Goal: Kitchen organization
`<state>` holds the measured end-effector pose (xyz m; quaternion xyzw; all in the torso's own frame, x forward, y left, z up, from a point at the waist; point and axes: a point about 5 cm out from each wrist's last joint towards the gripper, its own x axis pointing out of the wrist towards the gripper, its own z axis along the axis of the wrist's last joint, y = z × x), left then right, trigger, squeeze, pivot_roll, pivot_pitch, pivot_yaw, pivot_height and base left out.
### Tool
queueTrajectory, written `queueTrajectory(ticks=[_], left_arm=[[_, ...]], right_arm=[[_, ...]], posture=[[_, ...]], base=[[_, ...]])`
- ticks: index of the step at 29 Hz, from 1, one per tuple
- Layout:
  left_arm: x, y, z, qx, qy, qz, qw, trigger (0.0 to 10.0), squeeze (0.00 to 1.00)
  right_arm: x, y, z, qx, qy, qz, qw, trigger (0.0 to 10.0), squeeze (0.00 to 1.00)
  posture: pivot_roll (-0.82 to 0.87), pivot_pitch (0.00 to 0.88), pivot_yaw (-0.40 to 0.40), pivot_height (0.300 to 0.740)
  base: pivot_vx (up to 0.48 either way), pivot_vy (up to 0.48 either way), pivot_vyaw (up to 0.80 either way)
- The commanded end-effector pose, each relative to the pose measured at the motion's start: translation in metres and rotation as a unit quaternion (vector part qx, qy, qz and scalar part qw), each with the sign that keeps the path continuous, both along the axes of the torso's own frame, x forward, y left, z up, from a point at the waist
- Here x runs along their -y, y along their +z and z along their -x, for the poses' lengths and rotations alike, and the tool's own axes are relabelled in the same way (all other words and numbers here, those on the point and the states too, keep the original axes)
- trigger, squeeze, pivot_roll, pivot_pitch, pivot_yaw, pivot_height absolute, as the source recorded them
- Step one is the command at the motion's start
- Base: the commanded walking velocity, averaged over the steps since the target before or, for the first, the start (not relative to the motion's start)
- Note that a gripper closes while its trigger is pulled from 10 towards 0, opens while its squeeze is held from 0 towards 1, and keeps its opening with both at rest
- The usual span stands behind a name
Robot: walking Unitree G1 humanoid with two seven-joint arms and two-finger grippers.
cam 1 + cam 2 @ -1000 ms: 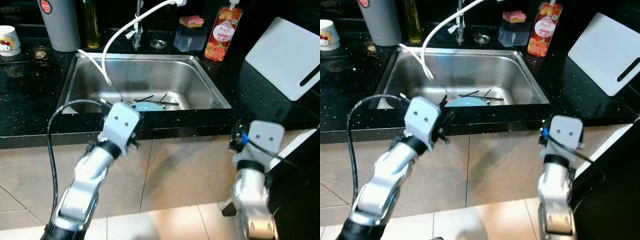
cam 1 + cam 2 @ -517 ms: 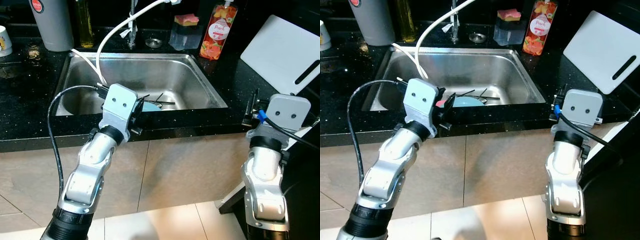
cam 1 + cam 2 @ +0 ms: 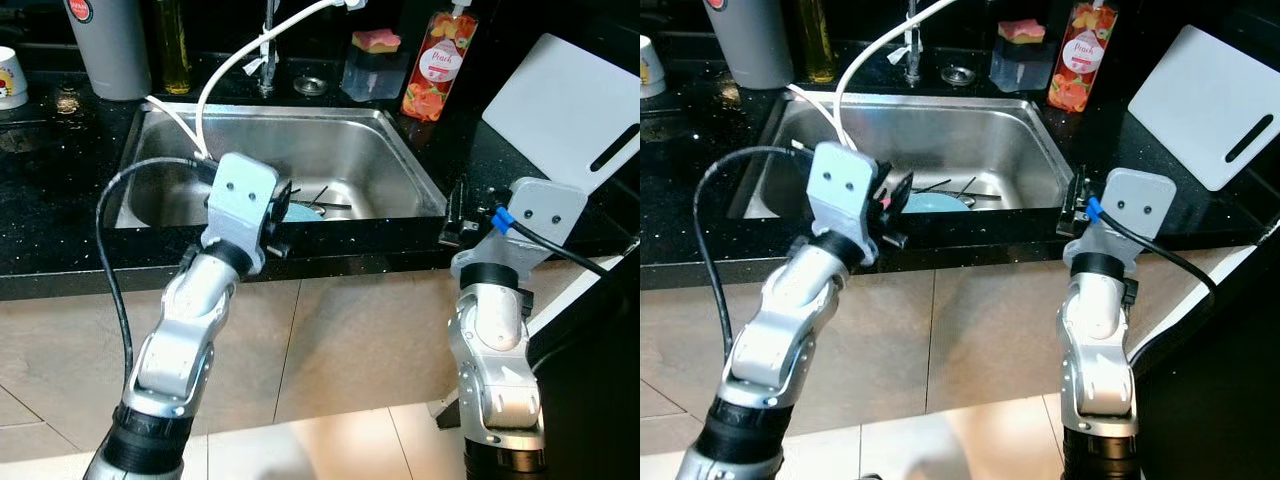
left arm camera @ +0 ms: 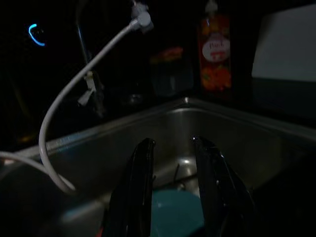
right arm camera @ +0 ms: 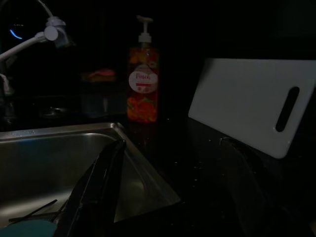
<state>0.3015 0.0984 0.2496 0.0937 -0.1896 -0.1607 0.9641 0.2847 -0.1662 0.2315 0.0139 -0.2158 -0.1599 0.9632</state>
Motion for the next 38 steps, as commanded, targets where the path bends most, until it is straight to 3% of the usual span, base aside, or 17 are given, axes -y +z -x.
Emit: queueTrajectory(ticks=[1,11,18,38], left_arm=[[0.003,-0.004,-0.002,-0.011,-0.004,0.001,1.000,10.0,0.00],[0.004,0.028,-0.009,0.042,-0.007,0.002,0.999,10.0,0.00],[0.008,0.039,-0.010,0.062,-0.014,0.015,0.998,10.0,0.00],[0.009,0.026,-0.011,0.049,-0.012,0.004,0.999,10.0,0.00]], right_arm=[[0.004,-0.001,-0.001,-0.006,-0.007,-0.007,1.000,10.0,0.00],[0.018,0.012,-0.001,0.012,-0.043,-0.005,0.999,10.0,0.00],[0.019,0.019,-0.003,0.025,-0.044,0.004,0.999,10.0,0.00],[0.011,0.012,-0.008,0.006,-0.026,-0.004,1.000,10.0,0.00]], posture=[[0.18,0.056,-0.089,0.740],[0.18,0.054,-0.081,0.740],[0.19,0.043,-0.078,0.740],[0.19,0.020,-0.089,0.740]], base=[[0.000,0.000,0.00],[0.000,0.000,0.00],[0.000,0.000,0.00],[0.000,0.000,0.00]])
